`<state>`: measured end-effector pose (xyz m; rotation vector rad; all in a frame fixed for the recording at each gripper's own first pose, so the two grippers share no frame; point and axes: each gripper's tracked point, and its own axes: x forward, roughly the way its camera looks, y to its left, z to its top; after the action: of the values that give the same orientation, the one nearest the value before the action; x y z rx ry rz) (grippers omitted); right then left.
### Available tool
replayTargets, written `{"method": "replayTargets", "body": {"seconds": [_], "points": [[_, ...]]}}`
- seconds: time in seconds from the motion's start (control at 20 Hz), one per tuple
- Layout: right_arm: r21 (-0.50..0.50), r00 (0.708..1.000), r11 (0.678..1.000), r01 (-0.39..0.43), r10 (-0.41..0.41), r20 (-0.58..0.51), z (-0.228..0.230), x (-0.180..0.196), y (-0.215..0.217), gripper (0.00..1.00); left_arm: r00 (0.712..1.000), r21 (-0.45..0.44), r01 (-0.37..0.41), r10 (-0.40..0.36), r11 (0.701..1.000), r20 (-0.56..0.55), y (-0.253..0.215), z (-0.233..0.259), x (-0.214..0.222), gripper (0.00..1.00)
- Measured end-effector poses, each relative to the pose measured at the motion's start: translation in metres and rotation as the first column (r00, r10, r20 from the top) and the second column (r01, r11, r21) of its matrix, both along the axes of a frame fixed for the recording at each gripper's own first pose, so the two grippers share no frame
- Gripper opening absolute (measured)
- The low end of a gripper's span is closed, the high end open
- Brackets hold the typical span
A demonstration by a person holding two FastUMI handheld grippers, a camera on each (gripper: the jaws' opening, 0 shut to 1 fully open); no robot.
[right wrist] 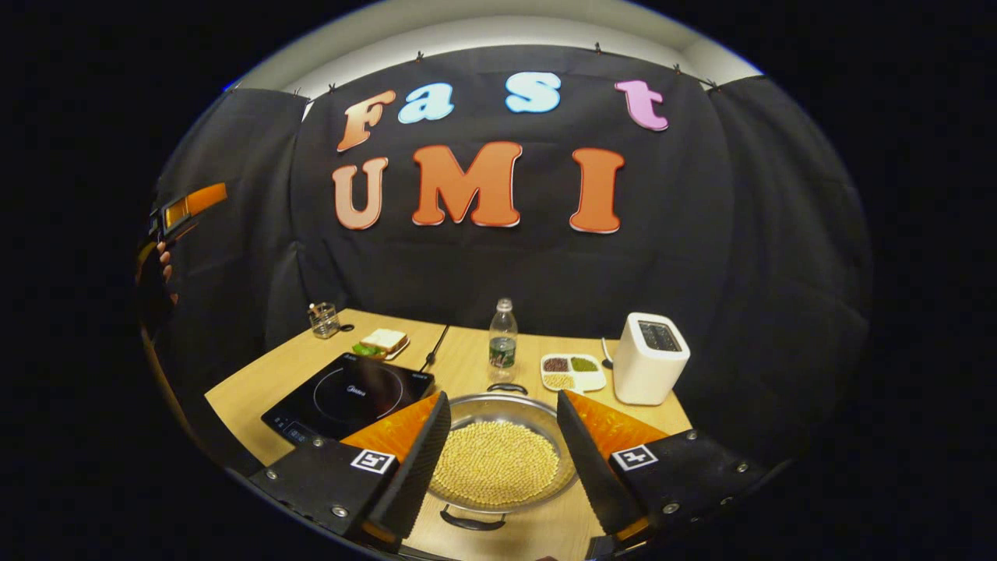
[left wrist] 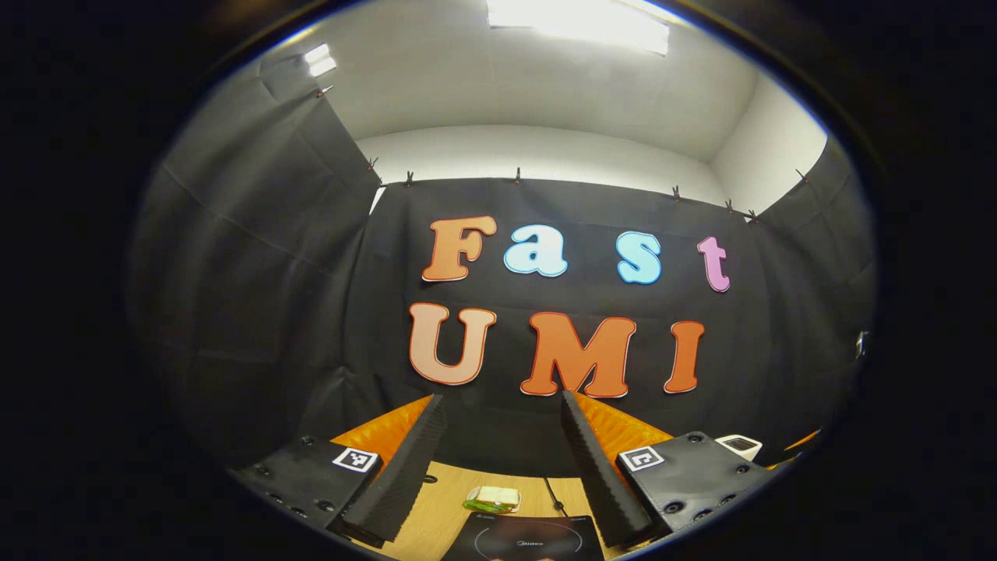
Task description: First push the handle of the pot to place it horizontally, then grasp the pot with both hands and set it on the induction cooktop.
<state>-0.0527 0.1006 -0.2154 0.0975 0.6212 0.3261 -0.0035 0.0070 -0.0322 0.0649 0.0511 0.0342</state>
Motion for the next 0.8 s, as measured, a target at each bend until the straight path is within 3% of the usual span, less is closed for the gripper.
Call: {"method": "replayTargets", "body": {"seconds": [0.2,0.4,0.6,0.7,0.8], "points": [[0.081,0.982,0.994,-0.067,0.08,-0.169,-0.039,-0.02,0.04,0.75,1.0,0.024,-0.01,0.01,1.0,0.0,0.004,0.001,-0.006,0.97],[0.093,0.953,0.991,-0.1,0.122,-0.277,-0.07,-0.037,0.062,0.67,1.0,0.023,-0.023,0.023,0.999,-0.008,0.012,-0.002,-0.009,0.96],[0.143,0.897,0.985,-0.1,0.151,-0.415,-0.091,-0.056,0.078,0.59,0.999,0.015,-0.032,0.032,0.999,-0.012,0.02,-0.005,-0.011,0.97],[0.158,0.87,0.983,-0.094,0.158,-0.467,-0.1,-0.066,0.081,0.46,0.999,0.017,-0.038,0.038,0.999,-0.017,0.024,-0.008,-0.009,0.97],[0.199,0.822,0.973,-0.115,0.206,-0.531,-0.106,-0.082,0.096,0.43,0.999,0.02,-0.044,0.044,0.999,-0.027,0.028,-0.012,-0.007,0.97]]}}
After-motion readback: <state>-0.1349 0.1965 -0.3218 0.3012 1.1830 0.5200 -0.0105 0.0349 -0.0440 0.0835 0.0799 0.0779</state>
